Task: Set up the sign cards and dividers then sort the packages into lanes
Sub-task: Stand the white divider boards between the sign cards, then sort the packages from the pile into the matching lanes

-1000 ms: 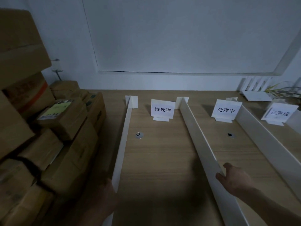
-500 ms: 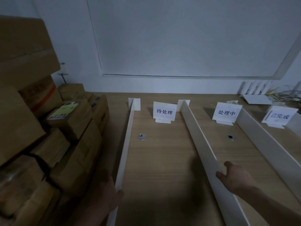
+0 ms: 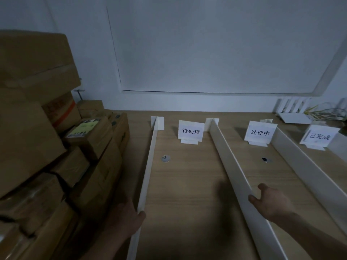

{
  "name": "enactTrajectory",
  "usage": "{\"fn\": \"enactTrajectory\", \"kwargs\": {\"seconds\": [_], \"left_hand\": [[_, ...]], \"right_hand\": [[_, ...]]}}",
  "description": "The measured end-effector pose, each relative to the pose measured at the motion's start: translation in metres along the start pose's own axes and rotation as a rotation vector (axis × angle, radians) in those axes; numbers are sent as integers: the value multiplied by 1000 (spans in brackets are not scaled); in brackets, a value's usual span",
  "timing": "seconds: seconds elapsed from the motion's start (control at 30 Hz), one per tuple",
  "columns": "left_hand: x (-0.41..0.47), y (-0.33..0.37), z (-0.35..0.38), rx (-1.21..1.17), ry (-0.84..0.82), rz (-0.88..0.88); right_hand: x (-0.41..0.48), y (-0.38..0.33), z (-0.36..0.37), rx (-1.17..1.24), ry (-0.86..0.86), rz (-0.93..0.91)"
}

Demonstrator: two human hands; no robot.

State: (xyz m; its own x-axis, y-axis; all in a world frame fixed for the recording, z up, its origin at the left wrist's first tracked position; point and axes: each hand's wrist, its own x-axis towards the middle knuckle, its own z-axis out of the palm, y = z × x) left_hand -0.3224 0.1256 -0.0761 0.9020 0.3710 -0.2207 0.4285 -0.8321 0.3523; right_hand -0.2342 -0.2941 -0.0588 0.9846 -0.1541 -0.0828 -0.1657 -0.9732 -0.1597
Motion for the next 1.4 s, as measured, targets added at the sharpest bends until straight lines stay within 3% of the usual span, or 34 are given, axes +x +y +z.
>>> {"fn": "enactTrajectory", "kwargs": {"seconds": [0.63, 1.17, 1.4], "left_hand": [[-30, 1, 5, 63, 115, 88], [-59, -4, -3, 23, 115, 92], [-95, 7, -43, 34, 263, 106]], "right_hand": [[-31, -2, -16, 8, 8, -30], [-57, 0, -19, 0, -5, -30], [-83, -40, -49, 223, 3, -179]]}}
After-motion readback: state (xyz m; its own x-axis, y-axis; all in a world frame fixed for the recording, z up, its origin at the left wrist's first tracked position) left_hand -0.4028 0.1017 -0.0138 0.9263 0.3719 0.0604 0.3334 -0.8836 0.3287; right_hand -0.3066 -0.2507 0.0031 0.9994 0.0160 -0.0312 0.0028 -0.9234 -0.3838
